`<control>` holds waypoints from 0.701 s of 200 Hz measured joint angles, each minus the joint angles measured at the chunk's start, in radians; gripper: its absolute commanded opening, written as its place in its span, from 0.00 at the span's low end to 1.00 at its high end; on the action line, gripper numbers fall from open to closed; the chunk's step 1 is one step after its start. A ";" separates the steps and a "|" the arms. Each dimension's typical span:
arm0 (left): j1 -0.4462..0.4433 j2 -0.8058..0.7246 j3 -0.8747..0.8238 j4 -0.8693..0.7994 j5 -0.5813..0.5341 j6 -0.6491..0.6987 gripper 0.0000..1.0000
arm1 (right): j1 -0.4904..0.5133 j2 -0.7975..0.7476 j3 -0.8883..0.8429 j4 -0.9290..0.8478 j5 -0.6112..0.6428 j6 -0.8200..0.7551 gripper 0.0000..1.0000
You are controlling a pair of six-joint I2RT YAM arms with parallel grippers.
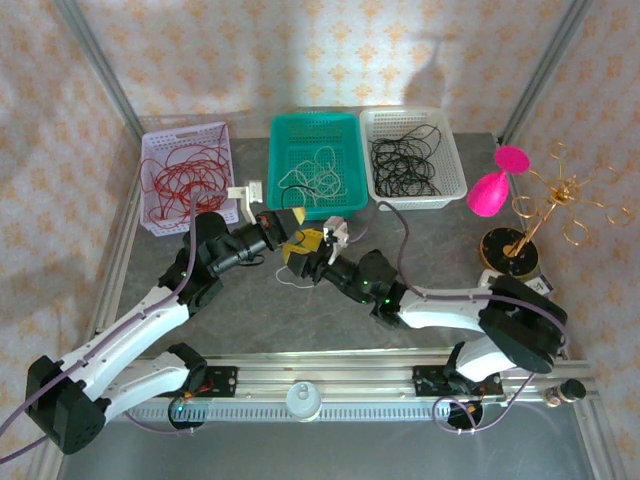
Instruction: Untangle the cables
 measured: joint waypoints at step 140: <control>-0.032 -0.062 0.166 -0.107 -0.066 0.017 0.00 | -0.001 0.351 0.121 -0.029 0.008 -0.117 0.08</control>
